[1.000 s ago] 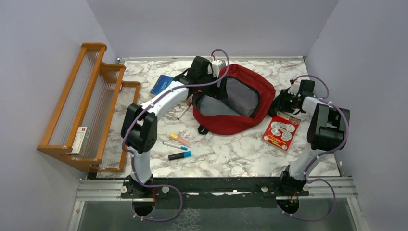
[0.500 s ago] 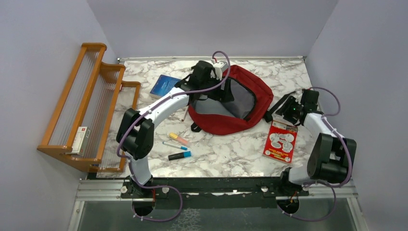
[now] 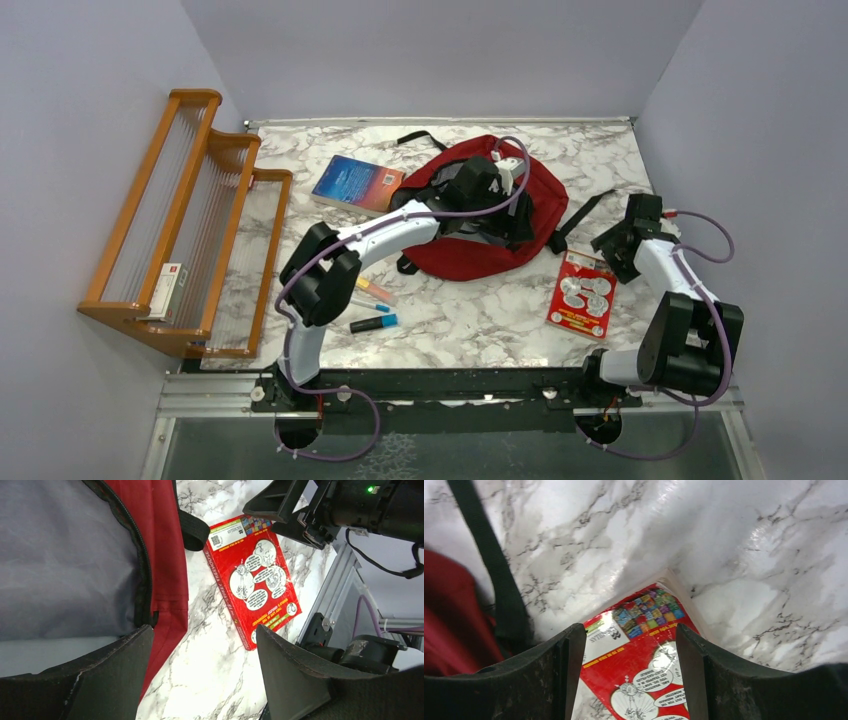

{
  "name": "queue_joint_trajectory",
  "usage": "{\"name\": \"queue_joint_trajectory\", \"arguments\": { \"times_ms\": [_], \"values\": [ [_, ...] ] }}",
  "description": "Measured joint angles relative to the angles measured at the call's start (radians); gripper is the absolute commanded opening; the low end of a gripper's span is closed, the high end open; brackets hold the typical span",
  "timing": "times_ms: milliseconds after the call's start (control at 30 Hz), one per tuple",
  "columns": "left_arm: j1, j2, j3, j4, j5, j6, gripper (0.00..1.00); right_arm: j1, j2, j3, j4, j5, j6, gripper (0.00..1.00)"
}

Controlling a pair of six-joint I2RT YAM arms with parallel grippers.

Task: Pack the student bag
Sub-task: Pick up the book from the center of the board.

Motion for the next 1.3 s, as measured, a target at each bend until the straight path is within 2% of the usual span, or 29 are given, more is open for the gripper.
{"name": "queue_joint_trajectory", "arguments": {
  "times_ms": [100, 367, 467, 800, 1100, 1300],
  "values": [
    [-0.02, 0.04, 0.014, 0.002, -0.009, -0.021, 0.77, -0.002, 0.018, -0.002, -0.012, 0.016, 0.011, 0.79],
    [-0.064, 0.082, 0.014, 0.021, -0.039, -0.069, 0.77, -0.002, 0.053, -0.025, -0.002, 0.027, 0.019, 0.8],
    [-0.07, 0.083, 0.013, 0.034, -0.039, -0.078, 0.77, -0.002, 0.051, -0.026, -0.002, 0.037, 0.023, 0.87],
    [-0.071, 0.083, -0.002, 0.045, -0.039, -0.079, 0.77, -0.016, 0.071, -0.025, -0.036, 0.161, 0.048, 0.87],
    [-0.071, 0.083, -0.016, 0.049, -0.039, -0.074, 0.77, -0.048, 0.069, -0.076, 0.067, 0.036, 0.044, 0.87],
    [-0.071, 0.075, -0.117, 0.094, -0.039, -0.09, 0.77, -0.048, -0.019, -0.149, 0.122, -0.109, -0.023, 0.87]
  ]
}}
